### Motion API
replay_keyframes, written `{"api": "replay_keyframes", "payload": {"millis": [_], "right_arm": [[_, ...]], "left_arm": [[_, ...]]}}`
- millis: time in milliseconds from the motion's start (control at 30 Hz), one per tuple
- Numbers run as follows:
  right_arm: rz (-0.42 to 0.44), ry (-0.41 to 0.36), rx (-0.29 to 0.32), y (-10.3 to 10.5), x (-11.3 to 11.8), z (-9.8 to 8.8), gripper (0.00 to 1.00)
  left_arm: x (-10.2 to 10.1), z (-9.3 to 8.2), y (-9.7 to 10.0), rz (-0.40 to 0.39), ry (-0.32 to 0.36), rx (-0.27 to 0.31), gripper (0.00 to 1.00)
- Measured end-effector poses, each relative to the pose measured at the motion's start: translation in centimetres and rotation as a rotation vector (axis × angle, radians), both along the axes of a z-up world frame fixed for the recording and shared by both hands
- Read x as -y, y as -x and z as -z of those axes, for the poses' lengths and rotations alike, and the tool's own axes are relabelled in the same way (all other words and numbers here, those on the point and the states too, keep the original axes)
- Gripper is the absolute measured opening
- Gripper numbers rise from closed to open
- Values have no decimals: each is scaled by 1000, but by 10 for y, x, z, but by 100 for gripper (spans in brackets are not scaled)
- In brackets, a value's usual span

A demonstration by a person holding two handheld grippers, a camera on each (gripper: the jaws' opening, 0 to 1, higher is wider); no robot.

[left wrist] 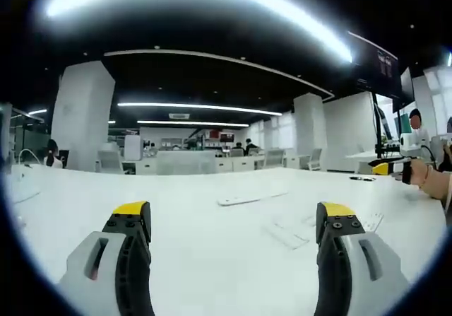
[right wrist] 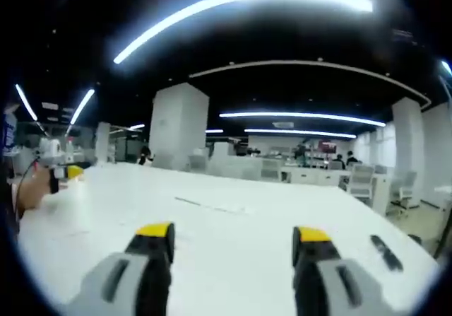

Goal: Locate the socket holder cover, grip the socket holder cover, clip it into the socket holder slot.

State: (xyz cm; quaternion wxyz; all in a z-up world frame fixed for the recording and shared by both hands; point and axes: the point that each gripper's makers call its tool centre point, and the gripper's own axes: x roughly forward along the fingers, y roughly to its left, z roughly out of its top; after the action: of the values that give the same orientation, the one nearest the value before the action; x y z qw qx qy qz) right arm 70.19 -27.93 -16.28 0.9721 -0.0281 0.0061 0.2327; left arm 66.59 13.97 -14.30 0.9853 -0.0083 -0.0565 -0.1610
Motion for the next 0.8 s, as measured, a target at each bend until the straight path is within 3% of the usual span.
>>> {"api": "replay_keyframes", "payload": {"millis": [433, 800], "right_arm": [[-33, -15, 44, 8, -5, -16, 69], [-55, -11, 20, 9, -13, -10, 69]], "left_arm": [[-5, 2, -3, -14, 15, -16, 95], [5, 8, -5, 20, 31, -44, 95]]}}
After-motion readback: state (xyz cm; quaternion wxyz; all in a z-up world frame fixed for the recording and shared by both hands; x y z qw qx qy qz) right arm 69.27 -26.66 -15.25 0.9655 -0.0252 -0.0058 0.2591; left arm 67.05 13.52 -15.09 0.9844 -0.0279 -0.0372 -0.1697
